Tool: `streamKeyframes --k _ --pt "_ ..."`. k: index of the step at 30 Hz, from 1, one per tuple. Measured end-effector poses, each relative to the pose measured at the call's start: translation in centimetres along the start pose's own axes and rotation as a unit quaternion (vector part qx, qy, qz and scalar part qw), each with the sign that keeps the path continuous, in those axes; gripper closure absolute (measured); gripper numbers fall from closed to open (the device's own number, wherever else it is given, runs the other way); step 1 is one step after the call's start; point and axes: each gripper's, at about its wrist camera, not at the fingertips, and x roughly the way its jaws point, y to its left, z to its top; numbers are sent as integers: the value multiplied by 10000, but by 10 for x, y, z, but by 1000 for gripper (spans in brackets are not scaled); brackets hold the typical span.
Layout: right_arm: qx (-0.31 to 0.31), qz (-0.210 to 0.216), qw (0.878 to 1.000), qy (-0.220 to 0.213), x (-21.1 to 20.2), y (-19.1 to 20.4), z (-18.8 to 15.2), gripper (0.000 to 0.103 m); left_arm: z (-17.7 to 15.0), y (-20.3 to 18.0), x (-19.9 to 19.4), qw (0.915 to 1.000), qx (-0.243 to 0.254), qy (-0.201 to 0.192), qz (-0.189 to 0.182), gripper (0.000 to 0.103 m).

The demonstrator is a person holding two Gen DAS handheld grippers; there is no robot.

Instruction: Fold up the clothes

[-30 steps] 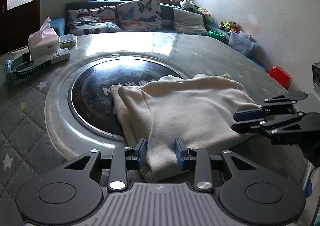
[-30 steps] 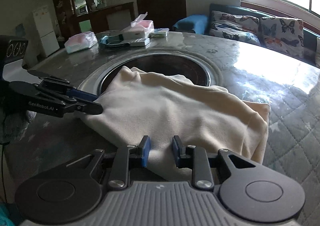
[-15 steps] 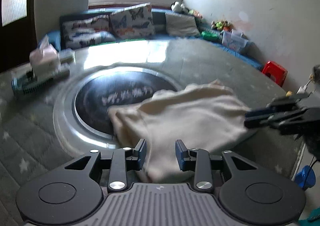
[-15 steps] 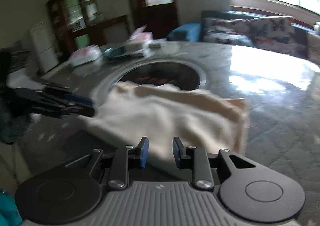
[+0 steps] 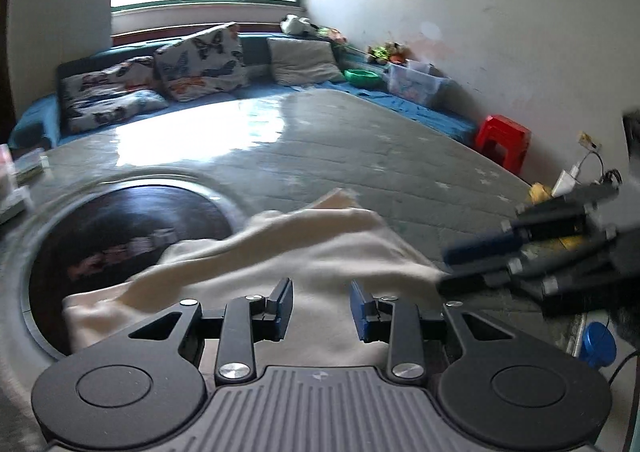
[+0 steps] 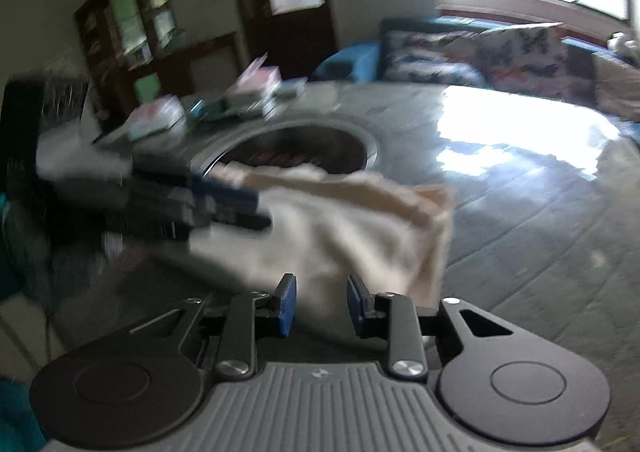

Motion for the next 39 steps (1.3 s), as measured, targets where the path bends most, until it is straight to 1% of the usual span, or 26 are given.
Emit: streamKeyframes --k 2,5,7,10,11,12,14,15,17,21,24,25,28,30,31,34,36,38,39 --pt "145 -102 9998 -94 -1 -8 5 75 -2 -10 7 9998 129 12 -163 71" --pt "276 -261 9992 -122 3 -18 11 75 -9 -28 11 9980 541 12 -324 72" --pt "402 -292 9987 -116 9 -26 13 75 -14 -37 10 9961 779 -10 -421 72" --pt "527 -333 9980 -85 23 -35 19 76 -18 -45 13 9943 984 8 -416 72" --pt "541 -337 9979 -76 29 -37 21 76 -19 -47 15 9938 1044 22 -391 78" --pt "553 -332 9979 -64 34 -39 24 77 -20 -49 17 9933 1089 51 -386 81" --pt "554 -321 9979 -25 47 -40 29 78 -23 -54 21 9919 1213 89 -360 92" --pt "555 -326 9979 -7 53 -41 31 78 -25 -57 22 9909 1304 73 -327 94" --pt "584 -328 9978 24 65 -42 35 80 -29 -61 22 9892 1428 45 -335 101" --pt "580 -431 9973 123 85 -42 37 88 -31 -62 17 9891 1398 18 -457 102" --pt "576 -483 9971 132 90 -43 36 88 -35 -59 11 9880 1367 109 -707 103" --pt "591 -498 9969 147 91 -44 36 88 -37 -60 10 9871 1420 127 -726 103" --pt "652 -536 9963 169 93 -48 35 91 -41 -64 8 9848 1616 136 -615 103" --pt "634 -537 9964 160 92 -48 35 91 -37 -60 2 9876 1468 -58 -557 102" --pt "621 -542 9965 157 91 -48 36 91 -35 -57 -1 9888 1393 -155 -516 98" --pt "592 -516 9968 122 87 -47 37 90 -23 -51 4 9930 1114 -371 -138 96" --pt "563 -473 9972 103 85 -46 39 90 -17 -45 13 9951 924 -330 -79 95" --pt "516 -492 9974 141 88 -45 40 90 -17 -43 21 9961 829 -182 -244 96" --pt "478 -552 9972 190 91 -45 40 90 -20 -45 25 9955 884 -76 -327 96"
